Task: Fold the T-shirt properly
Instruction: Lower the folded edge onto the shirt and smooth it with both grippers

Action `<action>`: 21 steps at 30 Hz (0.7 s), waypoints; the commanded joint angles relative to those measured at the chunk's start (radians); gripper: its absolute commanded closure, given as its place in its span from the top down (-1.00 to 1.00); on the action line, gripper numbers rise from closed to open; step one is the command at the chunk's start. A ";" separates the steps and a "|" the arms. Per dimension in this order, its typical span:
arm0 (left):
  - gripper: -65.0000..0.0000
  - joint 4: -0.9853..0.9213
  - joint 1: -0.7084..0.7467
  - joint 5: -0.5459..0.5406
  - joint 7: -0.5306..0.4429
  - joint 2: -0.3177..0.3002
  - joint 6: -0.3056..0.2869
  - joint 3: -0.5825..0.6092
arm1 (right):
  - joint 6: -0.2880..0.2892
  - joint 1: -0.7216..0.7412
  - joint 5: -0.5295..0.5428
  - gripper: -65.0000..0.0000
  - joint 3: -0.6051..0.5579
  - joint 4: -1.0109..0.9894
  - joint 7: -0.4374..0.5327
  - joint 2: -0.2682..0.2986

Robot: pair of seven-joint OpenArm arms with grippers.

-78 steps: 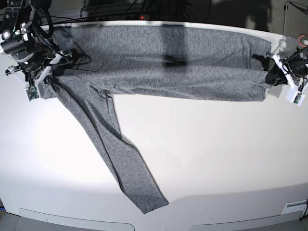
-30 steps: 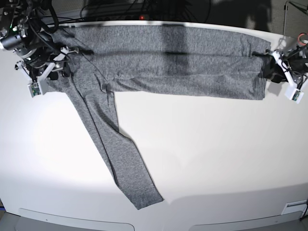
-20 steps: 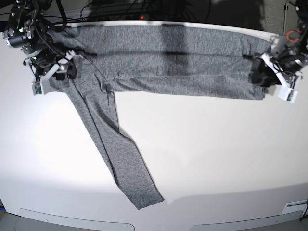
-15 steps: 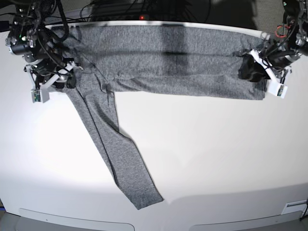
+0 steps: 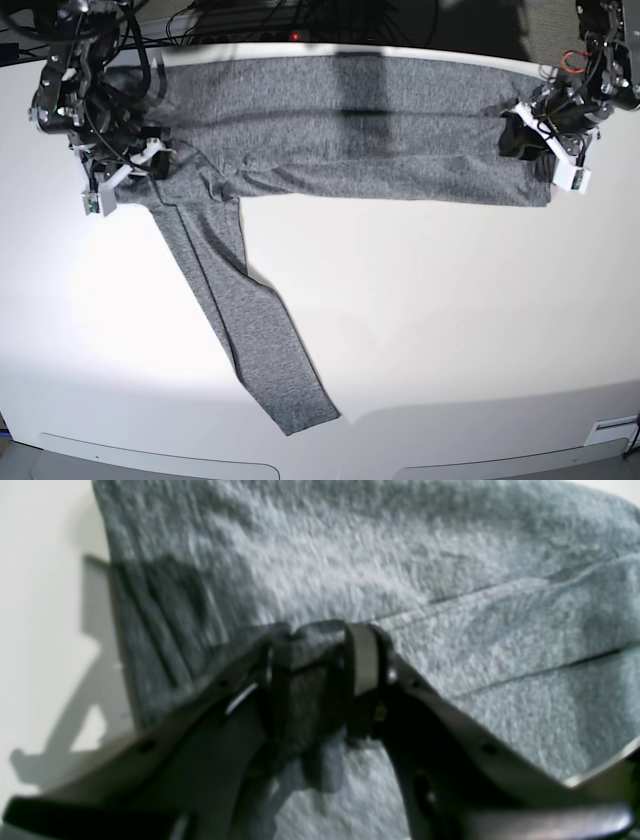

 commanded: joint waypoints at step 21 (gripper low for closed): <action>-0.46 -0.395 -0.268 0.067 -0.048 -0.009 -0.057 -0.006 | 0.002 0.229 -0.053 -0.33 -0.051 -0.256 0.034 0.009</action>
